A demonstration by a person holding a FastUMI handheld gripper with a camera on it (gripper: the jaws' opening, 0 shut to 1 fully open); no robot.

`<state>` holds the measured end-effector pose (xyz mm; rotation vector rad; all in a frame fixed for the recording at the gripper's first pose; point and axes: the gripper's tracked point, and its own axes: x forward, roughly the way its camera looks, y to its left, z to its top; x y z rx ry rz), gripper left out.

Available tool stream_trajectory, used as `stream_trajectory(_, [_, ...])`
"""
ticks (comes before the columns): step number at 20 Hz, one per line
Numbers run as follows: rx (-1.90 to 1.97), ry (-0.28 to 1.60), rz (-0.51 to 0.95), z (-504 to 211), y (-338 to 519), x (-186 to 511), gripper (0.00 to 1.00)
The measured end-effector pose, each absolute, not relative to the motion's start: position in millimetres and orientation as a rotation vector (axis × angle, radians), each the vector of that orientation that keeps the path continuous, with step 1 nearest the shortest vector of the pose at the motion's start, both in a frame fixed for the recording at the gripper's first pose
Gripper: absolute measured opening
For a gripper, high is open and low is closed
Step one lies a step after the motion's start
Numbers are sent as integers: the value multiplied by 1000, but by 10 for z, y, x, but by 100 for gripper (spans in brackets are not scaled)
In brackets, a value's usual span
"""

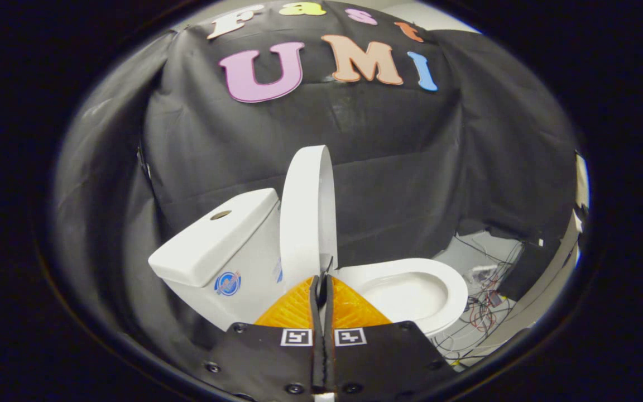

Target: Open the toilet lid.

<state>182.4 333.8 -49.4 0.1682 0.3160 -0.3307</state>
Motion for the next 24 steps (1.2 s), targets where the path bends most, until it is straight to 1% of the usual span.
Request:
stream_trajectory(12, [63, 313, -265, -521, 3821, 2028, 1])
stream_trajectory(24, [-17, 297, -252, -530, 4102, 2139, 1])
